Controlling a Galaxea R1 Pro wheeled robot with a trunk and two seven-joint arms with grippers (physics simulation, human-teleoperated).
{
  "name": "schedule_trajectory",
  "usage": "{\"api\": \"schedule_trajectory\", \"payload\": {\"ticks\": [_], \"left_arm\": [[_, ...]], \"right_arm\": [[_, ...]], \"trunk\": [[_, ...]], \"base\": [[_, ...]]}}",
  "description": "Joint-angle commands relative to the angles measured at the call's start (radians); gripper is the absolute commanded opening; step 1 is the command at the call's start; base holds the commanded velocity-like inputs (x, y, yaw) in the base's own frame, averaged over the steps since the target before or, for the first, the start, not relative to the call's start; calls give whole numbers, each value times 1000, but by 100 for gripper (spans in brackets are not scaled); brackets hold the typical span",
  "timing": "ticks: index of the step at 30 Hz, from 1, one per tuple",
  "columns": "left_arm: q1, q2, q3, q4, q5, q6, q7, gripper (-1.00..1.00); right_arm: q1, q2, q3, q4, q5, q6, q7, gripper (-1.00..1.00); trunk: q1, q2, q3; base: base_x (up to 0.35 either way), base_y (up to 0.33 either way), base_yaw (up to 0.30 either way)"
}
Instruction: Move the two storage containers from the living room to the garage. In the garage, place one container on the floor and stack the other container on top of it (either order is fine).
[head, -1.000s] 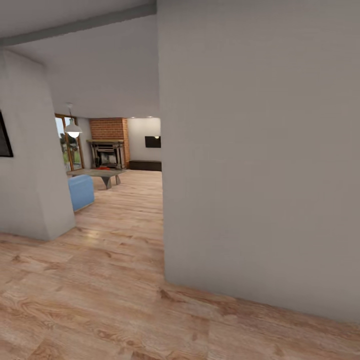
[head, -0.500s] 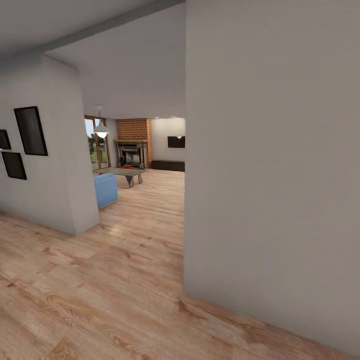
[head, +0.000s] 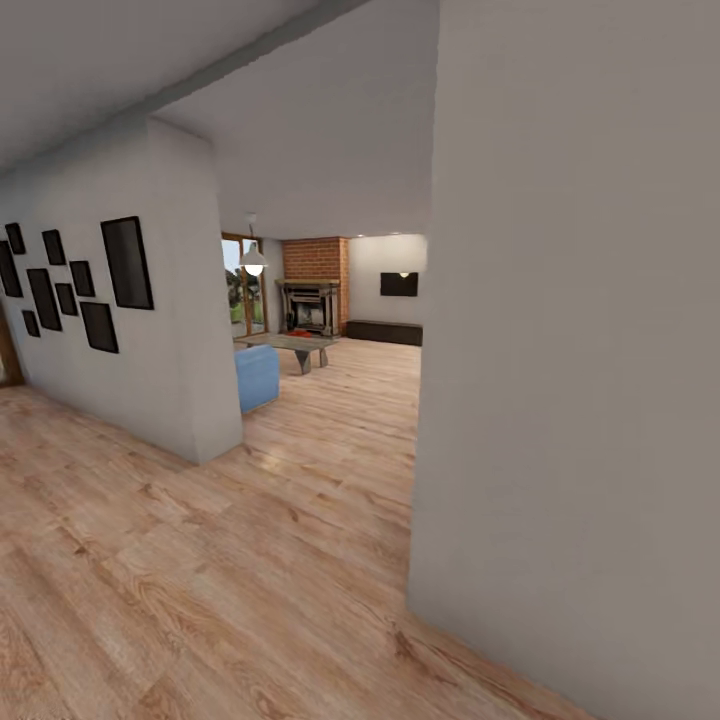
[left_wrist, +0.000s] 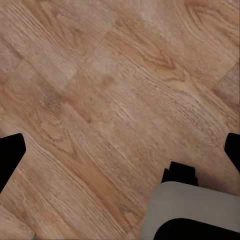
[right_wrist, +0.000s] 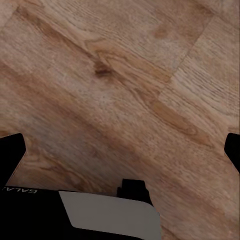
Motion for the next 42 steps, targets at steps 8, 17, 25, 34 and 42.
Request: {"api": "schedule_trajectory", "payload": {"ticks": [8,17,25,34,42], "left_arm": [[-2,0,-2,5,10,-10,-1,100],[-2,0,-2,5,10,-9,-1,100],[-2,0,-2,5,10,-10,-1,100],[-2,0,-1,4,10,-10,-1,100],[-2,0,-2,5,10,-10,-1,100]], "right_arm": [[-2,0,-1,4,8,-7,-1,100],[-2,0,-1,4,8,-7,-1,100],[-2,0,-1,4,9,-7,-1,100],[-2,-2,-1,4,9,-7,-1,100],[-2,-7,0,4,3,-4,-1,100]], "trunk": [[1,-1,-1],[1,-1,-1],[1,-1,-1],[1,-1,-1],[1,-1,-1]], "base": [[327,0,285],[333,0,285],[339,0,285],[340,0,285],[341,0,79]]}}
